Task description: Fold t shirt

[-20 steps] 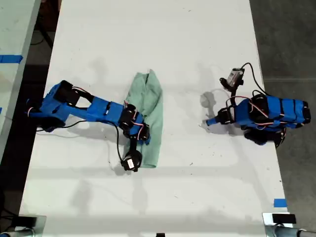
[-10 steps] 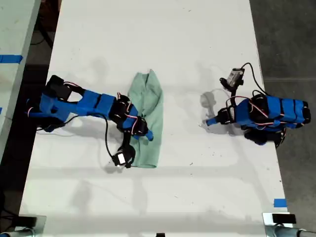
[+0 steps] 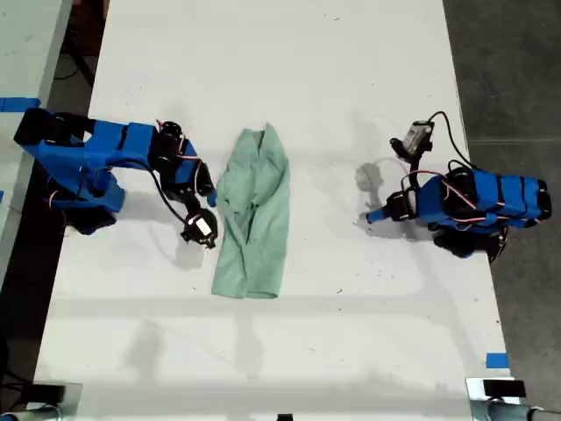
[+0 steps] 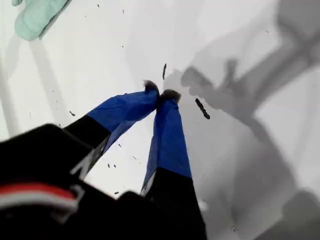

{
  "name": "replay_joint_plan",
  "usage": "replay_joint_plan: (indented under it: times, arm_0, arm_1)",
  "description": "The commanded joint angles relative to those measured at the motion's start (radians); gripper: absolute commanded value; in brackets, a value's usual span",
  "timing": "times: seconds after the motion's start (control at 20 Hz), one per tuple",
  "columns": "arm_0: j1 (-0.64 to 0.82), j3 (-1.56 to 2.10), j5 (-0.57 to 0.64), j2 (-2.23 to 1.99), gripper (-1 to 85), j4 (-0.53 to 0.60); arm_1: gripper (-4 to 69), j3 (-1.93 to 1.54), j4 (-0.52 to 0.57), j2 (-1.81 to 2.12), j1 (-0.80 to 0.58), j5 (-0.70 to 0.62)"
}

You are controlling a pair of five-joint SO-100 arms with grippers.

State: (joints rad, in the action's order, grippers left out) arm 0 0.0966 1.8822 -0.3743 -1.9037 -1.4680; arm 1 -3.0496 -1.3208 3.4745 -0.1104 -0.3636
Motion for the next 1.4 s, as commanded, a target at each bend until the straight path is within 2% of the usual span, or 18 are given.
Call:
replay_joint_plan:
  times: [0.0, 0.15, 0.25, 0.45, 0.6, 0.65, 0.7, 0.75, 0.85, 1.35]
  arm_0:
    - [0.051, 0.508, -0.011, -0.265, 5.6, 0.385]
    - [0.095, 0.827, 0.092, -0.339, 2.6, 0.762]
    - [0.092, 0.853, 0.155, -0.287, 2.3, 0.868]
    - [0.181, 0.931, 0.268, -0.399, 2.7, 0.870]
    - [0.261, 1.198, 0.318, -0.865, 1.0, 0.853]
    - [0.281, 1.313, 0.334, -1.175, -0.2, 0.755]
    - [0.296, 1.410, 0.341, -1.600, -0.2, 0.528]
    - [0.313, 1.397, 0.348, -1.644, -0.2, 0.433]
    - [0.344, 1.407, 0.408, -1.667, -0.2, 0.443]
    - [0.324, 1.407, 0.411, -1.666, -0.2, 0.443]
  arm_1:
    - [2.3, -0.064, -0.002, 0.011, -0.009, -0.017]
    - [2.3, -0.064, -0.002, 0.011, -0.008, -0.015]
    - [2.3, -0.064, -0.002, 0.011, -0.008, -0.015]
    - [2.3, -0.064, -0.002, 0.011, -0.002, -0.011]
    - [2.3, -0.064, -0.002, 0.009, -0.002, -0.012]
    - [2.3, -0.064, -0.002, 0.009, -0.003, -0.012]
    - [2.3, -0.064, -0.002, 0.009, -0.003, -0.012]
    - [2.3, -0.064, -0.002, 0.006, -0.003, -0.012]
    - [2.2, -0.064, -0.002, 0.008, -0.002, -0.009]
    - [2.2, -0.064, -0.002, 0.009, 0.005, -0.008]
